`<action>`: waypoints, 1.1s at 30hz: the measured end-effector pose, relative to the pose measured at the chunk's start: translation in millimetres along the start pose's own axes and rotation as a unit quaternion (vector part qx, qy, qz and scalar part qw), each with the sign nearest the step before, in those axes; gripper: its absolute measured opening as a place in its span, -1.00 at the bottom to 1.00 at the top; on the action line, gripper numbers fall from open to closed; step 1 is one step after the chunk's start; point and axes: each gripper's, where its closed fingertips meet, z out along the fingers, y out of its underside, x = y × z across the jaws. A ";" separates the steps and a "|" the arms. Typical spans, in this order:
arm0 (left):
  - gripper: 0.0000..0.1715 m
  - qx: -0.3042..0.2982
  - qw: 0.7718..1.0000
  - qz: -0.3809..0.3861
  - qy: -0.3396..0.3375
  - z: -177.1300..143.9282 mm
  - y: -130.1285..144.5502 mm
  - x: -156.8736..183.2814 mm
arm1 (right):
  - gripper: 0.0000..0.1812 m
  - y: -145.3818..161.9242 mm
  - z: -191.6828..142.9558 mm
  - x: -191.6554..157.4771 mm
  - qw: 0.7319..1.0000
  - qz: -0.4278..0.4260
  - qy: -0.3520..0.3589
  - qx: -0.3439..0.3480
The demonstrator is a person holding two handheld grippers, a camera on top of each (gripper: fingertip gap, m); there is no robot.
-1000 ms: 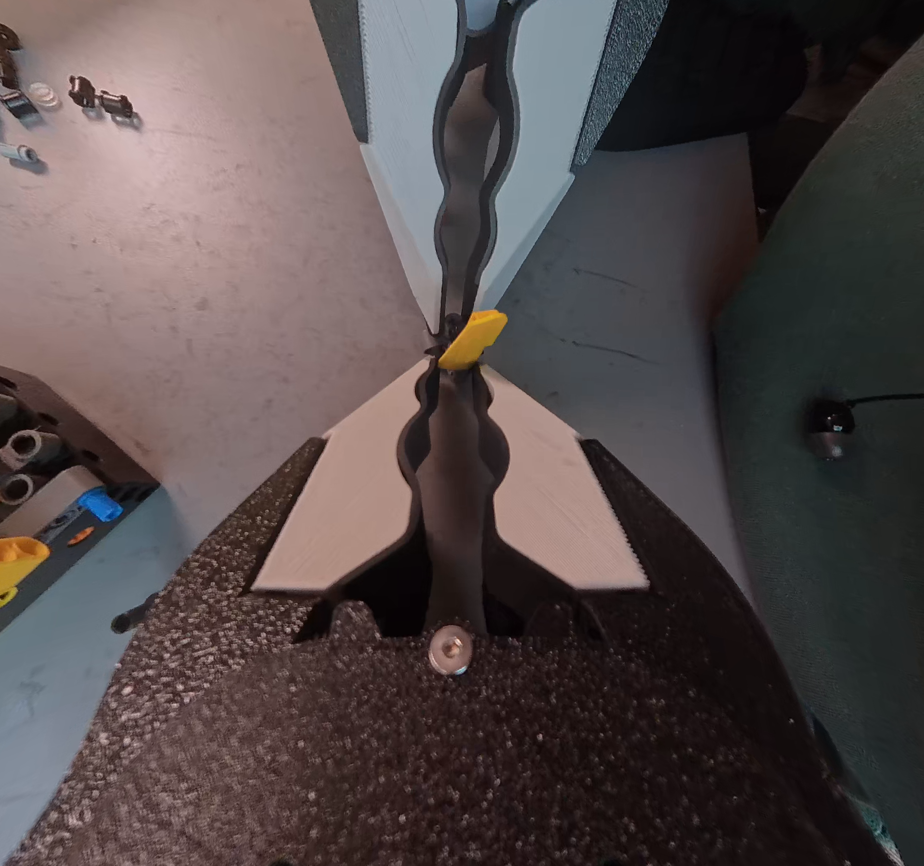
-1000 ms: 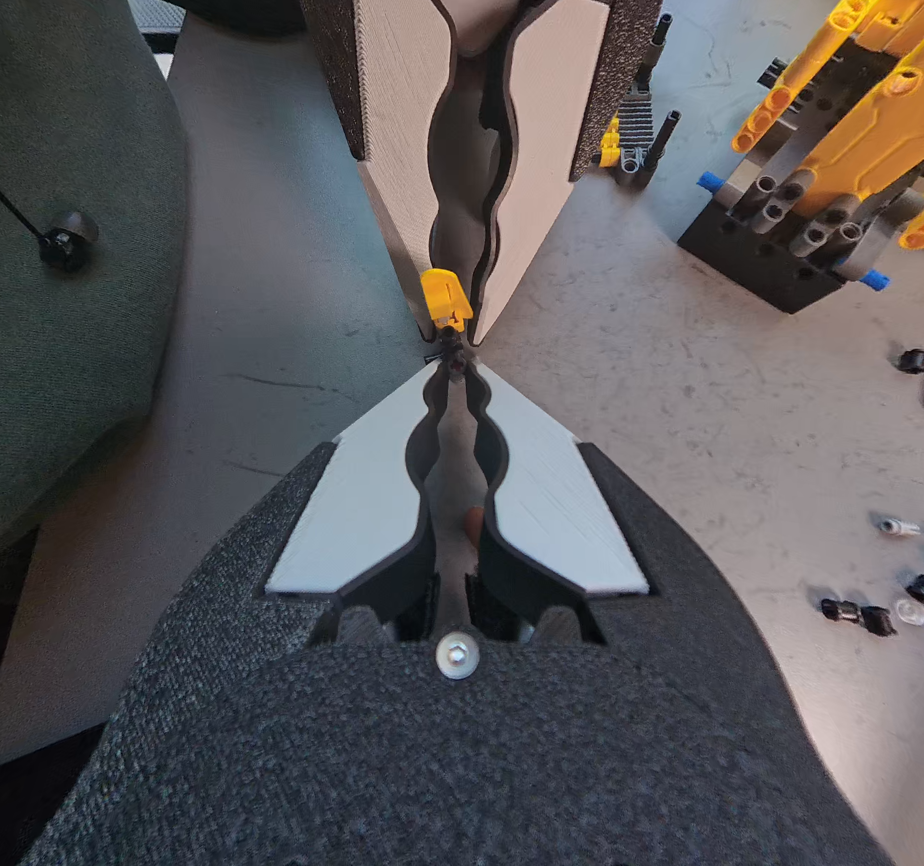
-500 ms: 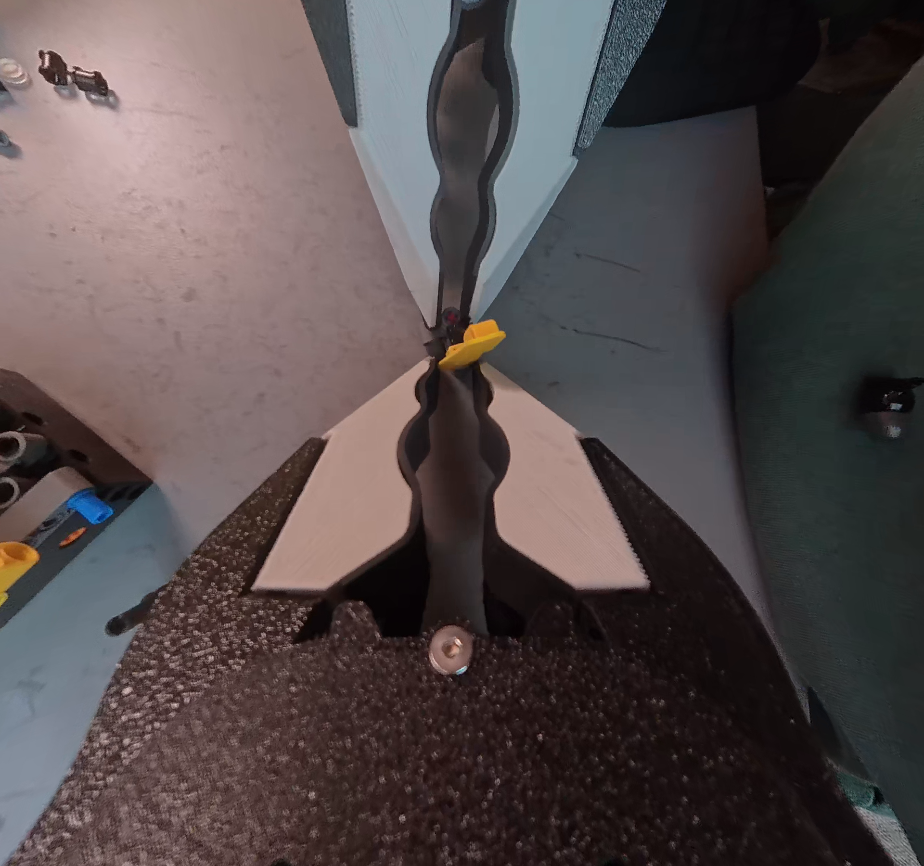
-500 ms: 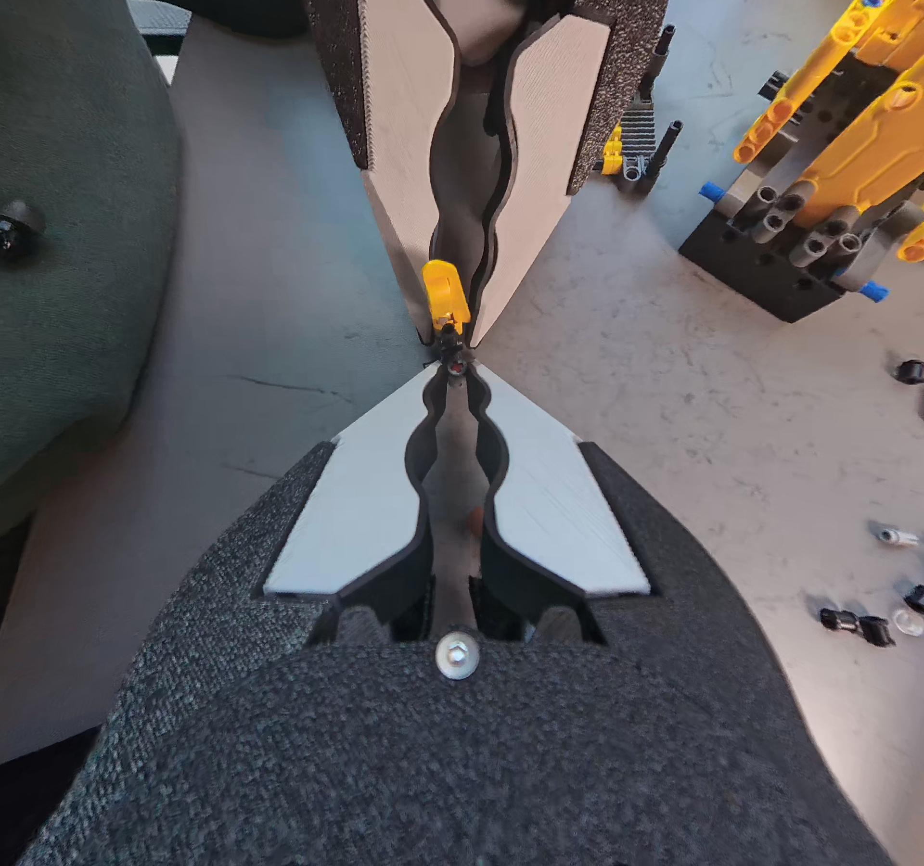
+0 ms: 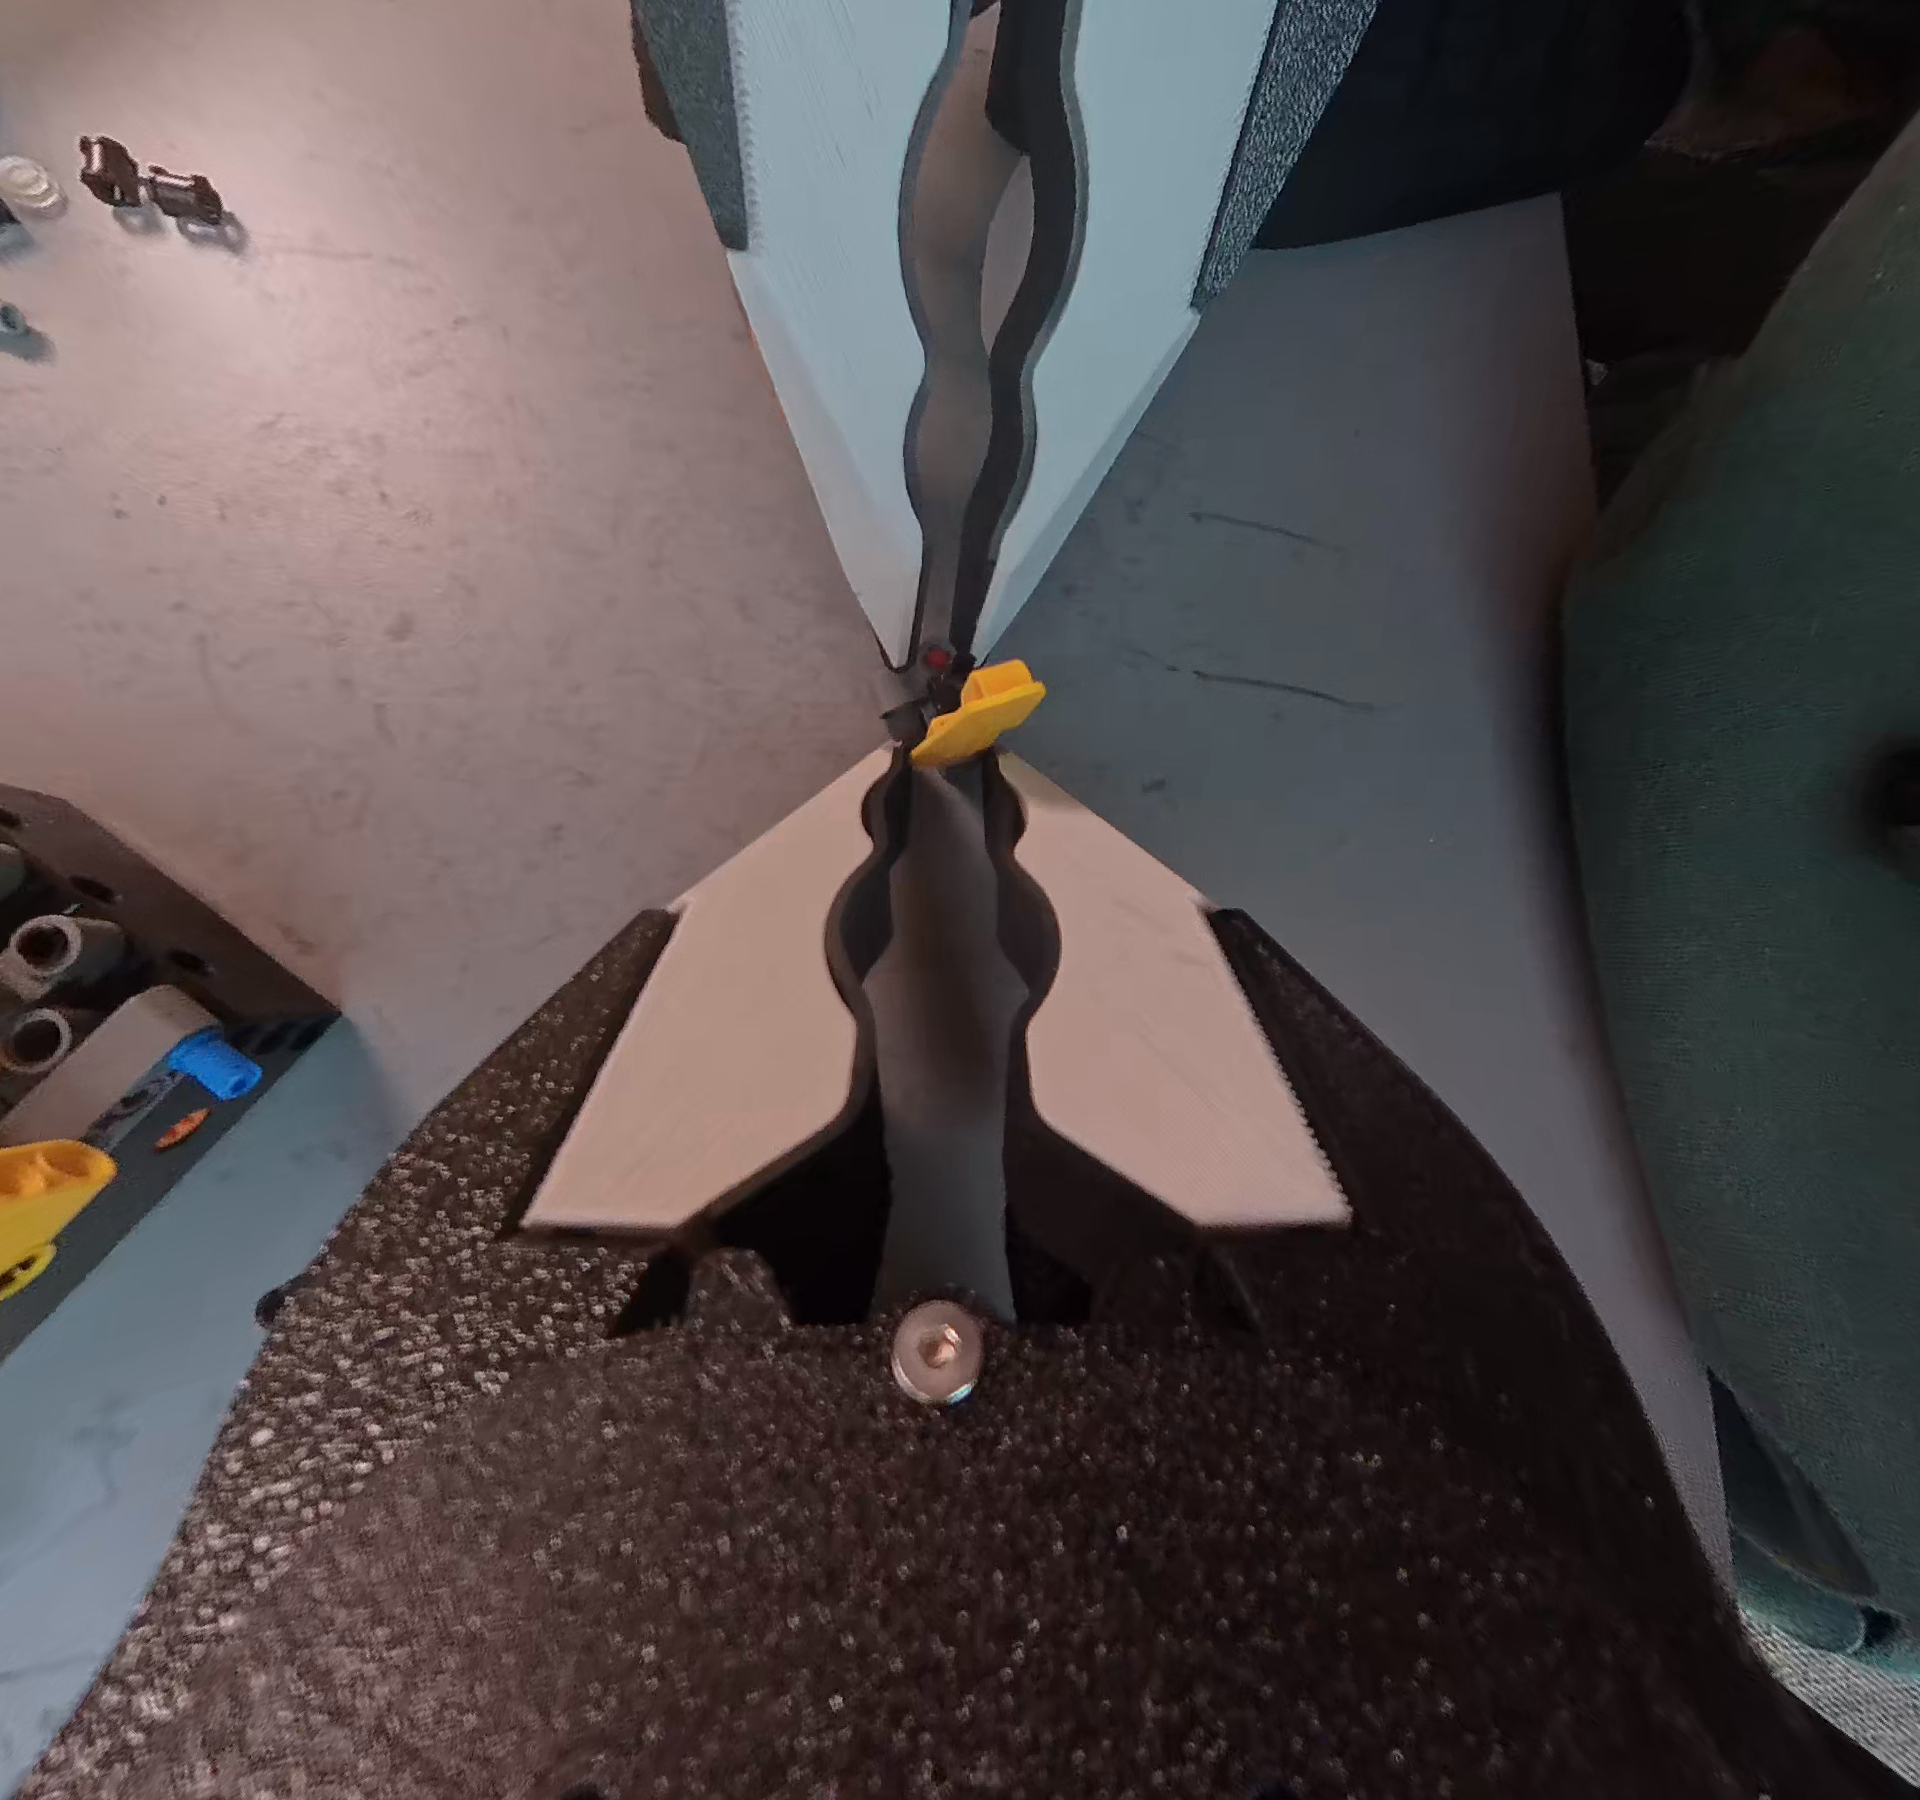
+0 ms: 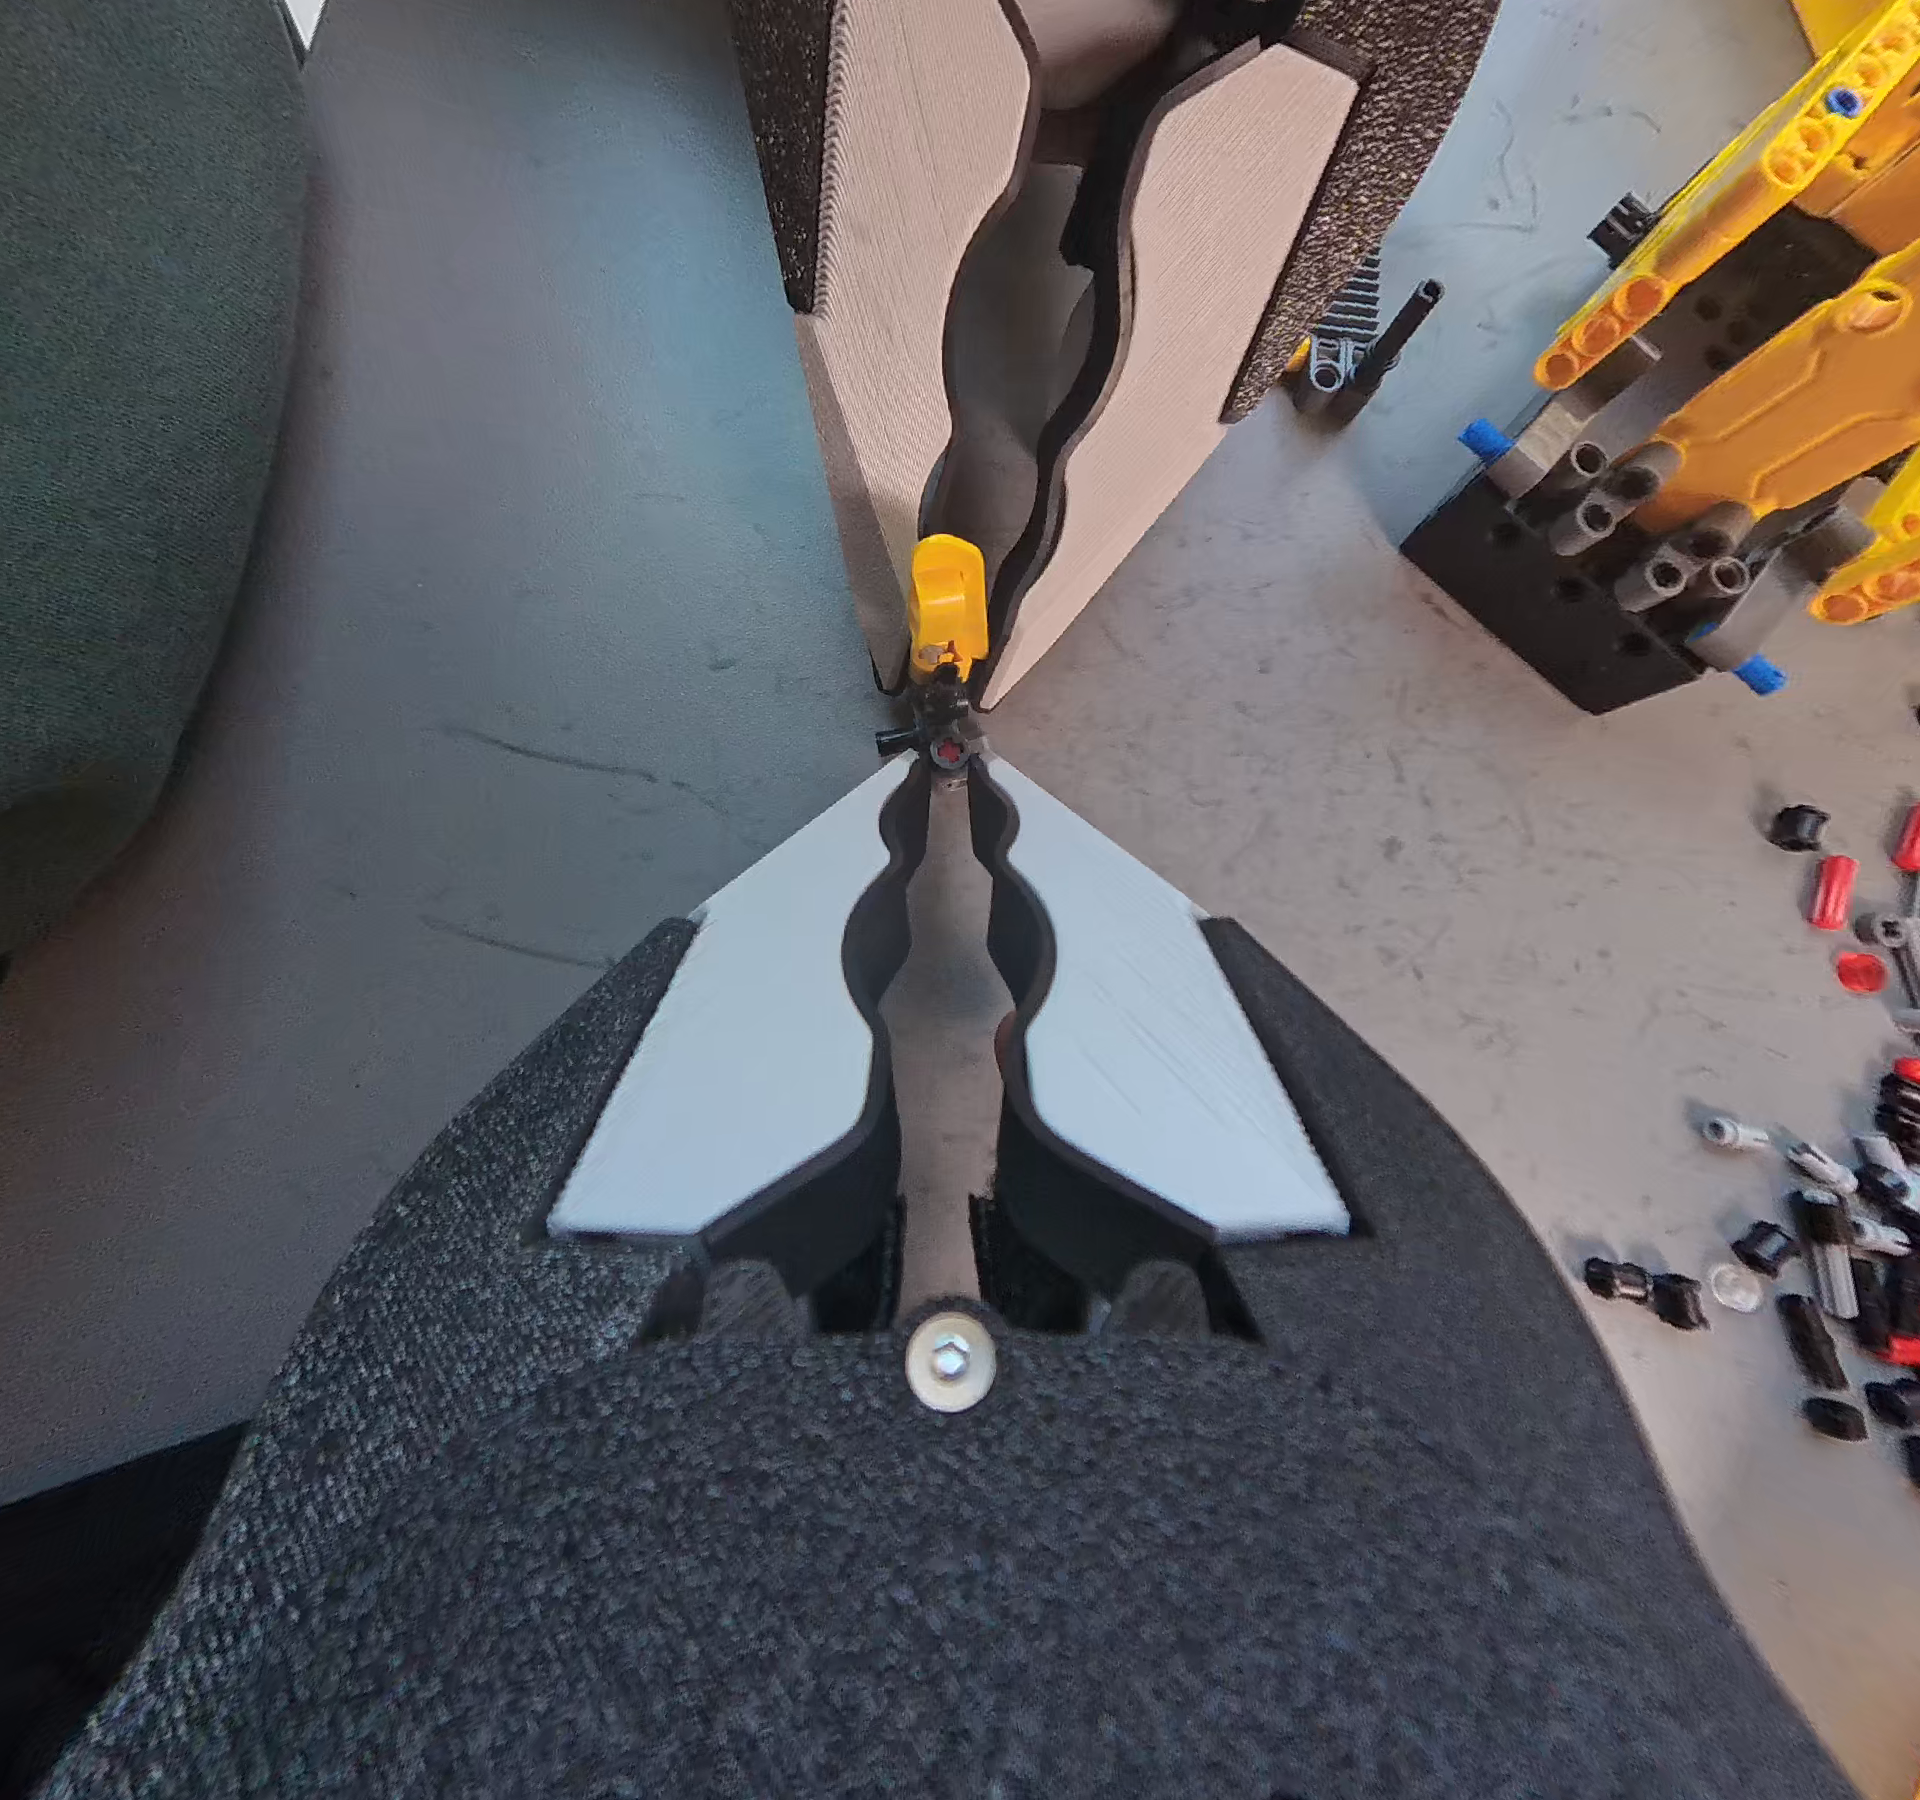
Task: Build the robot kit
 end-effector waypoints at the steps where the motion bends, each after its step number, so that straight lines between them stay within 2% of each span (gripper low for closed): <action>1: -0.85 0.001 1.000 0.002 -0.002 -0.1 0.0 -0.6 | -0.93 0.4 0.0 0.1 1.000 -0.001 0.001 -0.002; 9: -0.75 0.031 0.999 0.031 -0.022 -8.4 -4.8 -1.9 | -0.94 1.3 1.1 2.9 1.000 0.010 0.013 -0.012; 13: -0.83 0.037 0.998 0.041 -0.042 -7.6 -9.2 -5.7 | -0.94 0.5 1.7 3.2 1.000 0.008 0.017 -0.011; 24: -0.84 0.030 0.998 0.044 -0.046 -7.0 -9.4 -8.0 | -0.92 -4.4 -2.8 6.7 1.000 0.006 0.025 0.000; 33: -0.84 0.028 0.998 0.035 -0.035 -6.4 -10.2 -7.9 | -0.95 -2.6 -1.9 6.3 0.999 0.023 0.015 -0.026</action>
